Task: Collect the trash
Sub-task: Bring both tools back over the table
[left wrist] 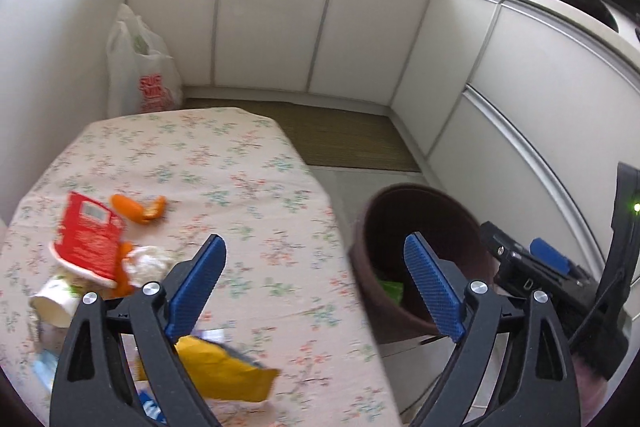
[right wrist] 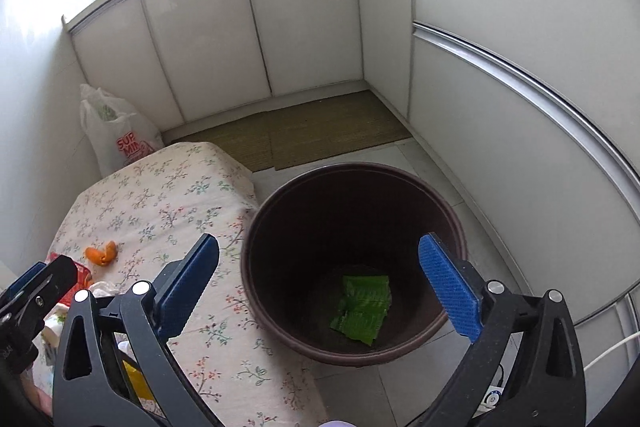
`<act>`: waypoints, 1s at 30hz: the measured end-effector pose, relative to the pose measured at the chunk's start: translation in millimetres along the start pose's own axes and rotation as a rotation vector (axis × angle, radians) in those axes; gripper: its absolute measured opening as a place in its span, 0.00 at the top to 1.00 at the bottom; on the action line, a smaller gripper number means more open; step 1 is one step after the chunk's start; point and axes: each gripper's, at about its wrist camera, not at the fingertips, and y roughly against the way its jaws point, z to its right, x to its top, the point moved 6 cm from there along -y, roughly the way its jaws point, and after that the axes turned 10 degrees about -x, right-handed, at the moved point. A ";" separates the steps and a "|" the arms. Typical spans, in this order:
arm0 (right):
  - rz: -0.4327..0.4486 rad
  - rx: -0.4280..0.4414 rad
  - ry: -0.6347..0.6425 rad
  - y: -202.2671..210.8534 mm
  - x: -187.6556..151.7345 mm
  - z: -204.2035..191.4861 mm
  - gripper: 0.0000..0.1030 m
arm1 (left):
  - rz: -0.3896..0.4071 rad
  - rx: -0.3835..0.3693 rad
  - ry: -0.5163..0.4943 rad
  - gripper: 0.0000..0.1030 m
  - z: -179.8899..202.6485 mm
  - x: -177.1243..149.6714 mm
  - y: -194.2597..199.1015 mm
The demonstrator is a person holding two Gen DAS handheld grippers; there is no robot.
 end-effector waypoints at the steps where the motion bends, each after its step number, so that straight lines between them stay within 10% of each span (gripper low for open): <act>1: 0.000 0.015 0.013 0.5 -0.5 -9.8 0.07 | 0.002 0.016 0.003 0.14 -8.5 -2.0 5.7; 22: -0.041 0.295 0.381 38.6 -65.6 -221.2 0.07 | -0.139 0.389 0.125 0.14 -225.3 -70.6 103.2; 30: -0.074 0.333 0.452 43.4 -85.5 -263.6 0.07 | -0.284 0.342 0.235 0.14 -282.8 -119.2 91.6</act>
